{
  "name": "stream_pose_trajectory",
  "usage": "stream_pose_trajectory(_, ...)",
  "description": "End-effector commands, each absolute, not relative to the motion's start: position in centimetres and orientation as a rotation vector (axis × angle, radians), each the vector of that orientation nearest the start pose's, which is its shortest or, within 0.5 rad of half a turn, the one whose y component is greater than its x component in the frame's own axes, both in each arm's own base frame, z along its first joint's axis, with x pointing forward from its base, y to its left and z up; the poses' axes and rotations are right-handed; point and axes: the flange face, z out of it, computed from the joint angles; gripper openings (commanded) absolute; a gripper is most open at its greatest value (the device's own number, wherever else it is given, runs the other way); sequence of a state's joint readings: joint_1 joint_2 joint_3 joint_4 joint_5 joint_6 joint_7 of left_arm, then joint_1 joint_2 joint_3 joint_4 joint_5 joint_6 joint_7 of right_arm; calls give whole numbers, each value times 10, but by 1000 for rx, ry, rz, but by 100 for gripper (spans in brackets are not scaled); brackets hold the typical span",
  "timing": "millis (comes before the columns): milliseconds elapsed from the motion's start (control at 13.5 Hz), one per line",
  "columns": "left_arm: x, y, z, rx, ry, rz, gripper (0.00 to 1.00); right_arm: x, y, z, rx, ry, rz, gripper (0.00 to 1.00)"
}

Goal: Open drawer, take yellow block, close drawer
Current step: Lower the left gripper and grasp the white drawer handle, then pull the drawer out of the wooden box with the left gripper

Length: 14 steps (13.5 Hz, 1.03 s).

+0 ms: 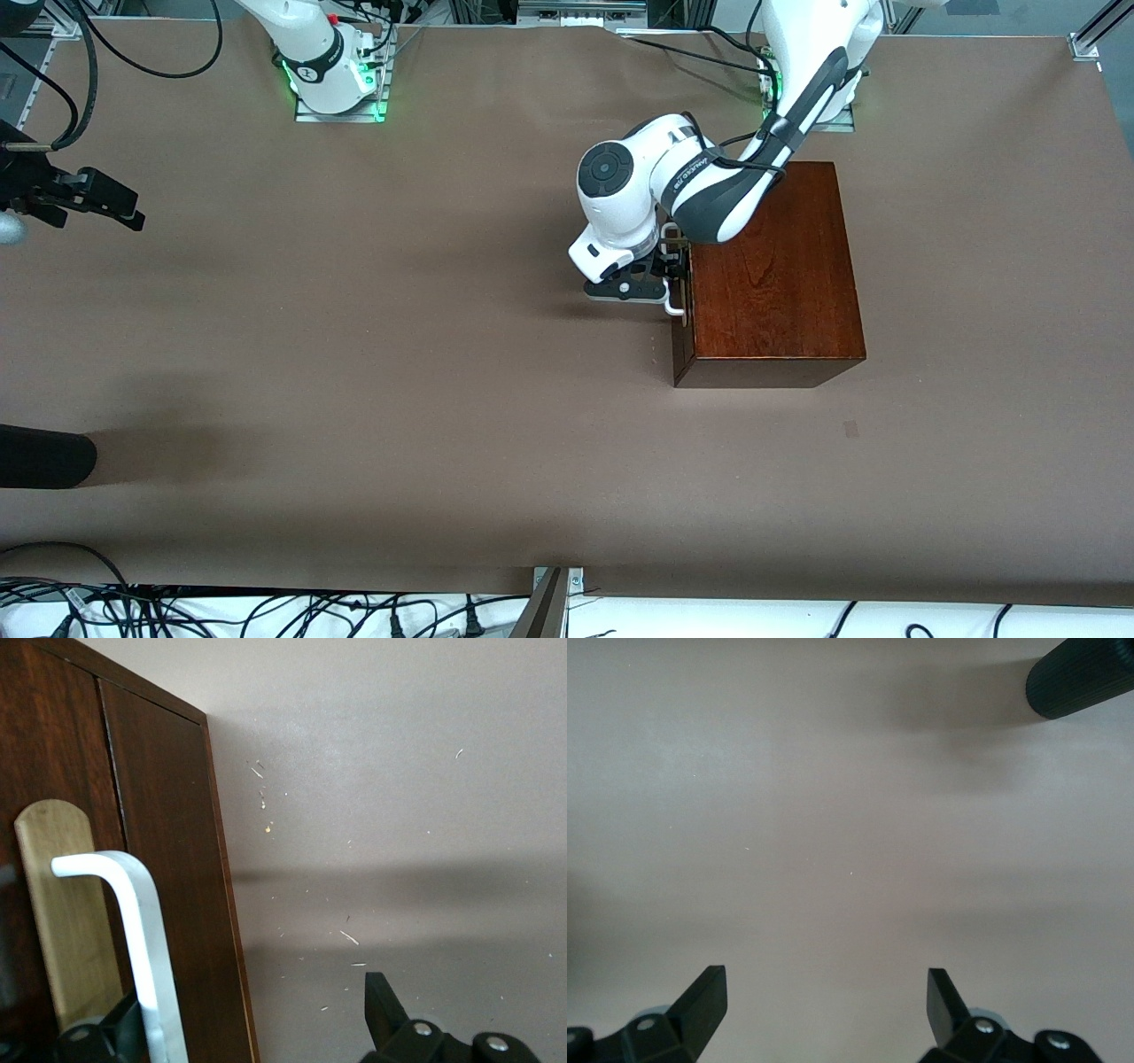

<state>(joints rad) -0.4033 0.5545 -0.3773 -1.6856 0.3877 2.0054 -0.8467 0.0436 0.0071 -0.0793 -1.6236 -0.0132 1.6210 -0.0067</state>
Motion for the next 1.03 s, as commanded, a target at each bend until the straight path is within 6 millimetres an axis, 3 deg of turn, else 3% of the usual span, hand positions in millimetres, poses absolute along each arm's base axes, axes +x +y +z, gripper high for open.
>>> stream_pose_trajectory(0,496,-432,280,-2927,90,-11,100,559,-20,604,-3160,57,22,100)
stream_pose_trajectory(222,475,-458,265,-2927,27,-7,100,559,-20,604,-3160,55,22,100)
stream_pose_trajectory(443,470,-472,268,-2975,-17,-46,100,559,-20,604,-3160,57,22,100)
stream_pose_trajectory(665,462,-499,282,-3035,-30,-23,100,559,-20,604,-3160,57,22,100)
stream_pose_trajectory(961,446,-533,275,-3038,-28,-55,100,559,-20,604,-3160,45,17,100)
